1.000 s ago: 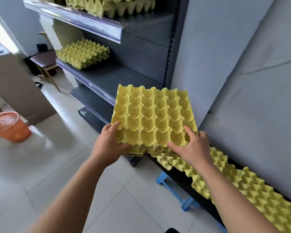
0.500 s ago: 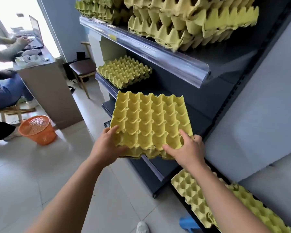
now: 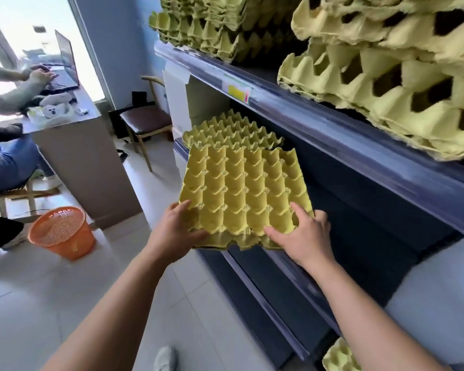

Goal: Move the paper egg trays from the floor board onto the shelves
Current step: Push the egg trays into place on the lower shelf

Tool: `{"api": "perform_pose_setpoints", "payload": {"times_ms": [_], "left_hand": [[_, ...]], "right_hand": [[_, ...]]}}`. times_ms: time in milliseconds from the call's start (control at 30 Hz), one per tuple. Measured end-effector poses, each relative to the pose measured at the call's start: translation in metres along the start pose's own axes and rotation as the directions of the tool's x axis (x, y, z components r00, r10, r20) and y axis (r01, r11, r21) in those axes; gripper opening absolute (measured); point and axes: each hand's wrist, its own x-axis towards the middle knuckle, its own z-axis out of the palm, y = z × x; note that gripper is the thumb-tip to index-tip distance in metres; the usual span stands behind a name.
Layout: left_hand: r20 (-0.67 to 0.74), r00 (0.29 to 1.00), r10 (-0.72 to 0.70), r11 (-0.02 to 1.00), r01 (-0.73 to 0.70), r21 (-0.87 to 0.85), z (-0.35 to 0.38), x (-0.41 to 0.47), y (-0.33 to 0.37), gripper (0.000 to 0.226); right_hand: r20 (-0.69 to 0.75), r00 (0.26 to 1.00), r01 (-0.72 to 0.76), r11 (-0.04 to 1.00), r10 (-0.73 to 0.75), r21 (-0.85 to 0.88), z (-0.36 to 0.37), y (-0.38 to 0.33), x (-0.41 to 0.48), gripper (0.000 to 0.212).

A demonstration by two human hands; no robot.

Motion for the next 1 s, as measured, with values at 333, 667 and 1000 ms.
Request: {"api": "perform_pose_setpoints", "payload": {"times_ms": [333, 667, 1000], "left_hand": [[0.136, 0.971, 0.194, 0.977, -0.205, 0.067, -0.076, 0.169, -0.046, 0.083], [0.227, 0.928, 0.297, 0.951, -0.309, 0.018, -0.068, 0.294, -0.049, 0.087], [0.27, 0.905, 0.328, 0.938, -0.345, 0.017, -0.049, 0.388, -0.044, 0.087]], "right_hand": [[-0.124, 0.971, -0.195, 0.978, 0.203, 0.079, 0.058, -0.11, 0.075, 0.094], [-0.173, 0.928, -0.322, 0.944, 0.33, 0.074, 0.076, -0.145, 0.148, 0.092], [-0.186, 0.879, -0.433, 0.899, 0.439, 0.074, 0.098, -0.156, 0.214, 0.093]]}}
